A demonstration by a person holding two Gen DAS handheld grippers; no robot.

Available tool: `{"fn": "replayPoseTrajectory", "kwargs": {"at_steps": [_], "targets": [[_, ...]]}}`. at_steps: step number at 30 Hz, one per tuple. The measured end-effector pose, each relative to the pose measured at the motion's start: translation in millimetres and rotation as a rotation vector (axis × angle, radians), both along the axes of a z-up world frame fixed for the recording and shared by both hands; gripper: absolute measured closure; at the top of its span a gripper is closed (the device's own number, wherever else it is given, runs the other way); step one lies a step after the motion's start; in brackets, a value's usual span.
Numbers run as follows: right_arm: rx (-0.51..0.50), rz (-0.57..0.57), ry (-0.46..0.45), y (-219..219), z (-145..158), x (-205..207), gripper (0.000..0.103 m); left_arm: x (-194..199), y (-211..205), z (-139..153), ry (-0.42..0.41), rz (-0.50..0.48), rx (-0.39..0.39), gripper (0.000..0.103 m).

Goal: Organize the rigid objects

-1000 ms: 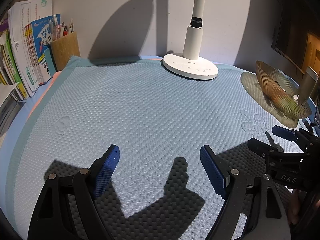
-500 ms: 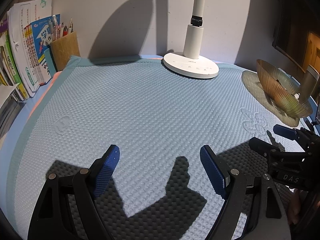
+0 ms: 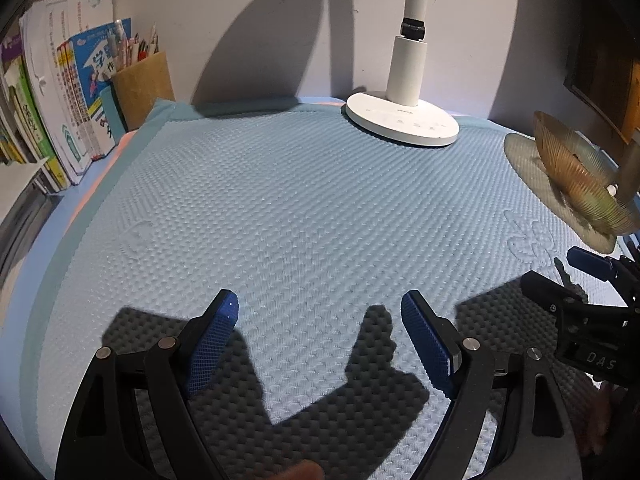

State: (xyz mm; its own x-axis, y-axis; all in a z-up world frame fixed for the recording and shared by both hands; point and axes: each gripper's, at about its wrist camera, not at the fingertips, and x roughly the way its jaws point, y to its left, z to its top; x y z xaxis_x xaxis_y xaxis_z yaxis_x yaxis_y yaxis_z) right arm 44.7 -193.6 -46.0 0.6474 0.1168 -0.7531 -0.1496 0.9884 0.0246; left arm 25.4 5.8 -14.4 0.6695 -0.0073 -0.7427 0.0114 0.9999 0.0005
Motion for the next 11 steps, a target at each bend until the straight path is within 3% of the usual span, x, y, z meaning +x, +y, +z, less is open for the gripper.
{"fn": "replayPoseTrajectory", "kwargs": {"at_steps": [4, 11], "targets": [[0.0, 0.001, -0.001, -0.8, -0.2, 0.5, 0.019, -9.1, -1.7, 8.9, -0.075, 0.001, 0.018, 0.014], [0.0, 0.002, 0.0, -1.9, -0.3, 0.6, 0.019, -5.8, -2.1, 7.8, -0.064, 0.004, 0.031, 0.01]]}}
